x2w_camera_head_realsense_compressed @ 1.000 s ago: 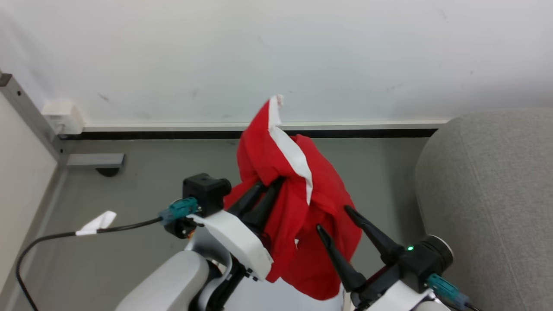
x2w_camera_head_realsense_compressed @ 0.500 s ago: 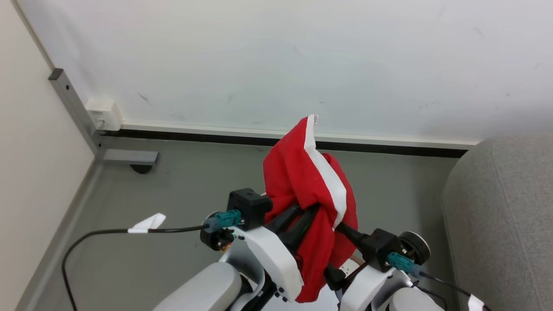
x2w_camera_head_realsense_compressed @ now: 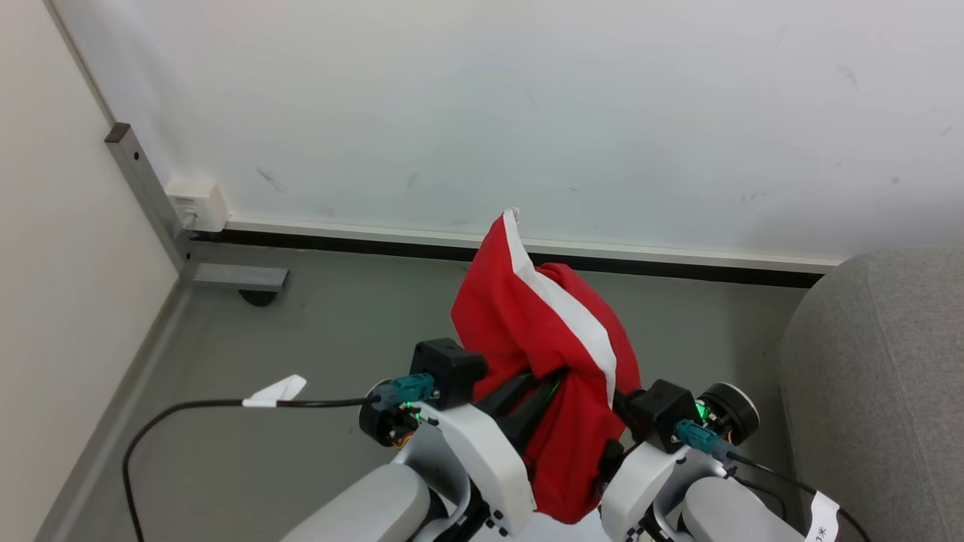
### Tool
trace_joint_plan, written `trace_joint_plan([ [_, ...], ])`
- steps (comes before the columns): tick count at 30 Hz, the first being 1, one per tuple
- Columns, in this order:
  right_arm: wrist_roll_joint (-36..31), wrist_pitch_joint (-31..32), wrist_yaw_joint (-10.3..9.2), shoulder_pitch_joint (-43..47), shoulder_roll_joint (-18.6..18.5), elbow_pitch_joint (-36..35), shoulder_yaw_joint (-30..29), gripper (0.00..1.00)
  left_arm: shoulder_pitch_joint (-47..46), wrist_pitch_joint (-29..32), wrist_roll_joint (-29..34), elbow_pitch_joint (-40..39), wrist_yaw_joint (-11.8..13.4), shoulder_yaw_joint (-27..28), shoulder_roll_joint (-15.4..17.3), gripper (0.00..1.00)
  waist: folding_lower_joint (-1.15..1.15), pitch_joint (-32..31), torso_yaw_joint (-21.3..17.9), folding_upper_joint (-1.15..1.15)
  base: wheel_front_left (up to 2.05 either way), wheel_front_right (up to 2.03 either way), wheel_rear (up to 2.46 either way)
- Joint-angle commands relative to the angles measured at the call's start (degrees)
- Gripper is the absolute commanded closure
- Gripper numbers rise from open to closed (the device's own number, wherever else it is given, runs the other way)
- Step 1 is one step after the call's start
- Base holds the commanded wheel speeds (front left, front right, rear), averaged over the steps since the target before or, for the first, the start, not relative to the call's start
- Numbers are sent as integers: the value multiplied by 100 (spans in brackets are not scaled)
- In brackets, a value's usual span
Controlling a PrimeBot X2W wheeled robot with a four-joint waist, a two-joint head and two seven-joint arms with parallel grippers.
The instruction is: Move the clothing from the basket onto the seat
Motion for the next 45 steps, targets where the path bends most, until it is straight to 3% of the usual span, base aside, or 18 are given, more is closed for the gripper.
trace_joint_plan([
  [1,62,-36,-12,-70,19,60,28,100,3,-45,-65,7,-25,7,11,100,0,6,3,0,0,0,0],
  [11,253,-150,-12,28,17,-23,-48,100,74,-72,-102,158,32,59,122,100,0,48,-123,0,0,0,0],
  [12,244,-157,-12,50,17,-44,-84,100,70,-84,-98,159,45,64,130,94,0,61,-146,0,0,0,0],
  [13,236,-159,-12,72,8,-62,-114,100,64,-96,-89,159,56,69,142,67,0,74,-170,0,0,0,0],
  [15,215,-167,-12,97,-21,-108,-195,100,52,-131,-68,144,64,76,161,0,0,97,-222,0,0,0,0],
  [28,-15,-168,-12,224,-464,-678,-1164,100,38,-350,107,-292,167,129,381,0,0,286,-678,0,0,0,0],
  [45,-483,94,-12,813,-914,-2353,-2512,100,-13,-534,399,-771,94,-52,597,0,0,634,-2489,0,0,0,0],
])
